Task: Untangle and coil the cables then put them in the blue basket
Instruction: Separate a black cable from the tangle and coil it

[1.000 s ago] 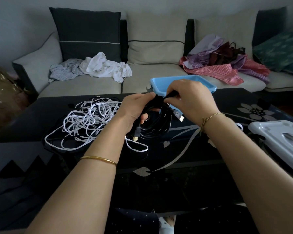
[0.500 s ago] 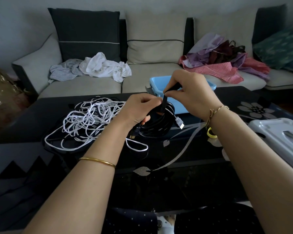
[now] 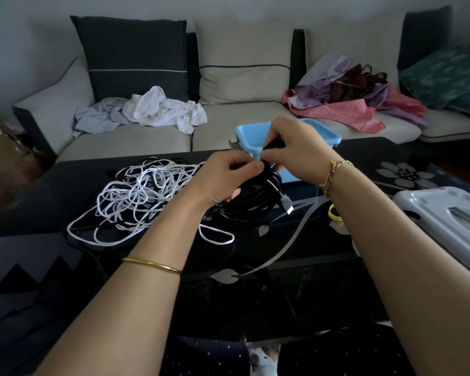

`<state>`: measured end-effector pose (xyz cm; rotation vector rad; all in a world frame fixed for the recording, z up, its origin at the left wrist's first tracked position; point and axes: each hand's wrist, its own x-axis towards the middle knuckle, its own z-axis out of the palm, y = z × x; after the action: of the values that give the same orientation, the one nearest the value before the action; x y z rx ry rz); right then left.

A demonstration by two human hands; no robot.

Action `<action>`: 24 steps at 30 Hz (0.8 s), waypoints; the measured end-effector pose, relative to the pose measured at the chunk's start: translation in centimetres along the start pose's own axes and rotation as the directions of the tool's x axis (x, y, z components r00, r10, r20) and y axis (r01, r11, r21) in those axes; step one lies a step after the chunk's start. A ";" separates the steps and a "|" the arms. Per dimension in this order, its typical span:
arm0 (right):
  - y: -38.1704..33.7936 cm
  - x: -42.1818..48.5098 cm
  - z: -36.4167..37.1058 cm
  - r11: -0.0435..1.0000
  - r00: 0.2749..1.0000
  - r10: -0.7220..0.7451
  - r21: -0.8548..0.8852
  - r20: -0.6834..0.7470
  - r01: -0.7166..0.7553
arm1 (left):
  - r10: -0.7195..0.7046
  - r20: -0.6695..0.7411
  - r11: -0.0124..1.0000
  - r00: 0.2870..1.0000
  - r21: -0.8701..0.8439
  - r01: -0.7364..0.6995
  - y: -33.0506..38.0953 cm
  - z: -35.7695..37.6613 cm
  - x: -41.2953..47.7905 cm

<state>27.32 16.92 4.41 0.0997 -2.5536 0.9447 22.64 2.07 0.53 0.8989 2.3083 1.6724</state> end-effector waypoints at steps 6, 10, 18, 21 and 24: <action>0.3 0.2 0.5 0.999 0.999 0.033 0.003 0.035 -0.033 | 0.025 -0.010 0.999 1.000 0.027 -0.025 -0.2 0.0 -0.3; 0.9 0.5 0.8 0.998 0.993 0.066 -0.010 0.102 -0.066 | 0.025 -0.013 1.000 1.000 0.006 -0.025 -0.2 0.2 -0.4; 1.5 0.1 1.9 0.951 0.987 0.136 0.269 0.084 -0.154 | -0.026 -0.070 0.998 0.997 -0.067 0.022 0.0 0.5 -0.2; 1.5 -0.2 2.2 0.881 0.980 0.176 0.429 0.090 -0.198 | -0.034 -0.108 0.995 0.994 -0.093 0.024 0.0 0.4 -0.2; 1.1 -0.2 2.1 0.914 0.989 0.130 0.379 0.065 -0.145 | -0.017 -0.101 0.996 0.995 -0.093 0.008 0.3 0.5 -0.3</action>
<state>26.59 16.45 2.23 0.0502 -2.3998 1.5038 23.23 2.39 0.55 0.7972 2.2720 1.8438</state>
